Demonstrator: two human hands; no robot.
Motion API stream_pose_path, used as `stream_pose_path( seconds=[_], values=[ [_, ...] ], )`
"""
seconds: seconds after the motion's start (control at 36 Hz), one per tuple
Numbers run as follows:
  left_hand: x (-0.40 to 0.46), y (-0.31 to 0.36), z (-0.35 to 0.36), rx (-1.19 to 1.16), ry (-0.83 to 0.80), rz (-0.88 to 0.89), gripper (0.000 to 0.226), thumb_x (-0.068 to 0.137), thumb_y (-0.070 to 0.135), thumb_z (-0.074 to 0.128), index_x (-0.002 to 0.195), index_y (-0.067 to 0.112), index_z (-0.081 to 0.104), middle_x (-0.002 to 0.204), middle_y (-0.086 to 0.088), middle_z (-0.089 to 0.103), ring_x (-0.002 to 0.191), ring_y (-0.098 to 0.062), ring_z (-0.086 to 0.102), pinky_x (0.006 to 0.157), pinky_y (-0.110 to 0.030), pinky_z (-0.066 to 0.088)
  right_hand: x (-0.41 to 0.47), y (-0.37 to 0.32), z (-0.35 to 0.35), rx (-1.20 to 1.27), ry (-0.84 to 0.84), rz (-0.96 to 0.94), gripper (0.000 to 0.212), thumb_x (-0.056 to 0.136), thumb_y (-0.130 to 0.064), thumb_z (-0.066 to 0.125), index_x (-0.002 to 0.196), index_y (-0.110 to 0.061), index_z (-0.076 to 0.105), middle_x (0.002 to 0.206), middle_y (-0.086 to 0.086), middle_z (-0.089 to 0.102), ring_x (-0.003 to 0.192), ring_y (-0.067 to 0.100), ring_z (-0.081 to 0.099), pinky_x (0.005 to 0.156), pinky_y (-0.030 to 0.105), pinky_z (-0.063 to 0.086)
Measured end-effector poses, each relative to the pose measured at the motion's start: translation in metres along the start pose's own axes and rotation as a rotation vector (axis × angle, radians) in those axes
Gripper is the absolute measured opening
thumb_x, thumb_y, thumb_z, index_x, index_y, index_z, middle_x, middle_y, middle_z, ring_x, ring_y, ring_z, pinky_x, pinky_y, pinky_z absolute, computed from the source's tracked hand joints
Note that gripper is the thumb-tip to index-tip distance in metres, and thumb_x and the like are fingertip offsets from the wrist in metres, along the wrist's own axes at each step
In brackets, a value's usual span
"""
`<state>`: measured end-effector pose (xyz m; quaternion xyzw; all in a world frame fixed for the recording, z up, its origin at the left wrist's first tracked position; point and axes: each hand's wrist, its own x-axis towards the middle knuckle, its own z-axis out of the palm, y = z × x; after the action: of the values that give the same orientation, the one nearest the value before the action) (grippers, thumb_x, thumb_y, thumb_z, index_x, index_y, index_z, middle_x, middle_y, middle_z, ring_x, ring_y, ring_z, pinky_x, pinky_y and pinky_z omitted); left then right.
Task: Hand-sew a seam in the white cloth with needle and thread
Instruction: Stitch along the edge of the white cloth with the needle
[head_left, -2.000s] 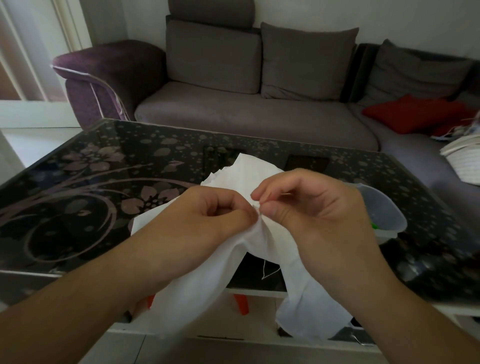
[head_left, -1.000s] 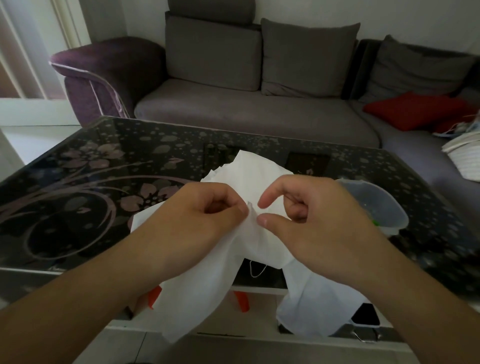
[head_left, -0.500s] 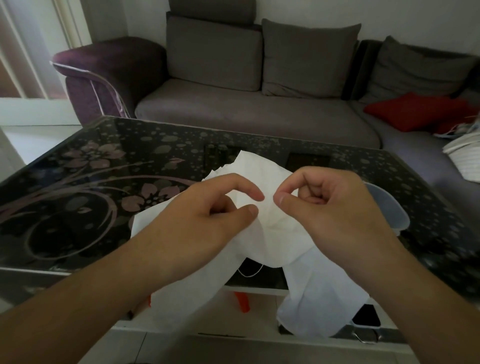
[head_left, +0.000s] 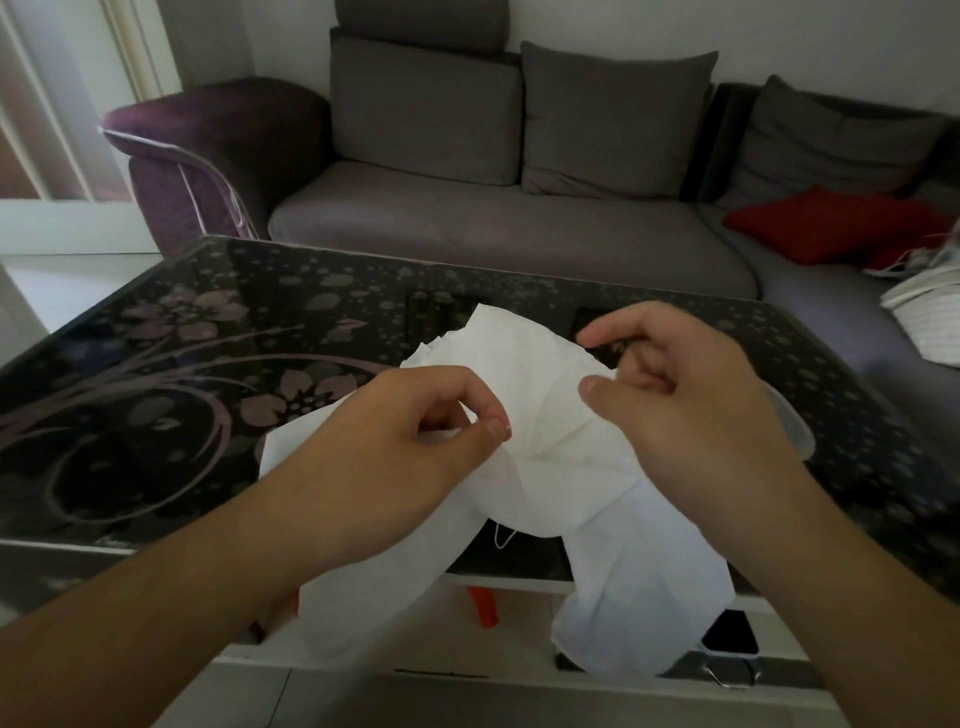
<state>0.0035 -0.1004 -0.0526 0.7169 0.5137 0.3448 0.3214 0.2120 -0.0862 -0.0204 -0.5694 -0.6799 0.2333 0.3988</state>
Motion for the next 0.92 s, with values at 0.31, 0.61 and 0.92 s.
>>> stream_pose_path(
  seconds=[0.31,0.61,0.92],
  values=[
    [0.001,-0.001,0.0,0.018,-0.01,-0.009,0.011,0.099,0.038,0.062,0.096,0.039,0.072,0.085,0.014,0.074,0.081,-0.004,0.068,0.069,-0.014,0.047,-0.007,-0.002,0.019,-0.124,-0.275,-0.07,0.013,0.096,-0.031,0.07,0.084,-0.029,0.071,0.048,-0.011,0.05,0.046,0.004,0.049,0.048,0.013,0.038],
    [0.0,0.0,-0.001,0.006,-0.014,-0.024,0.011,0.099,0.035,0.064,0.093,0.037,0.074,0.09,0.023,0.074,0.092,0.003,0.069,0.082,-0.015,0.047,0.001,0.002,0.008,0.111,0.009,0.167,0.014,0.092,-0.019,0.073,0.08,-0.026,0.073,0.066,-0.006,0.066,0.057,0.002,0.059,0.061,0.026,0.046],
    [0.002,-0.001,-0.001,0.003,-0.014,0.001,0.012,0.099,0.035,0.063,0.097,0.037,0.074,0.087,0.014,0.075,0.085,-0.006,0.07,0.077,-0.025,0.053,-0.008,-0.005,0.019,-0.038,-0.291,-0.051,0.004,0.094,-0.029,0.073,0.091,-0.031,0.07,0.047,-0.007,0.047,0.043,0.005,0.046,0.045,0.01,0.038]
  ],
)
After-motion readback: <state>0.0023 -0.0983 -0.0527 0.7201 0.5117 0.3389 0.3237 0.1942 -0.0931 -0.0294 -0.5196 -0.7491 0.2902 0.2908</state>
